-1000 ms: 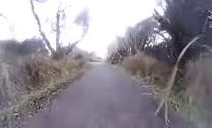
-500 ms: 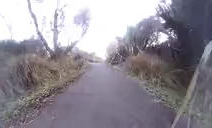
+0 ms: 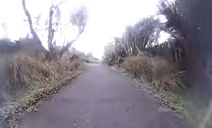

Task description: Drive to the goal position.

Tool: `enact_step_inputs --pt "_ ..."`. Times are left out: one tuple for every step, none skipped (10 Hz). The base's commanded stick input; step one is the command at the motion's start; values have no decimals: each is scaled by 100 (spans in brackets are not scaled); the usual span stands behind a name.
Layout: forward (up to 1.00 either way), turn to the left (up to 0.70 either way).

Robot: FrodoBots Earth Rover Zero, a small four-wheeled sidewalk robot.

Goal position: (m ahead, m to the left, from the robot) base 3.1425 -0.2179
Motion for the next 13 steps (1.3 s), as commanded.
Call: enact_step_inputs --pt "70 0" --pt "70 0" --pt "70 0" --pt "70 0" --pt "70 0" --pt "70 0" --pt "70 0" --pt "70 0" --pt "70 -2" --pt "70 -15" --pt "70 -27" --pt "70 -35" --pt "70 -35"
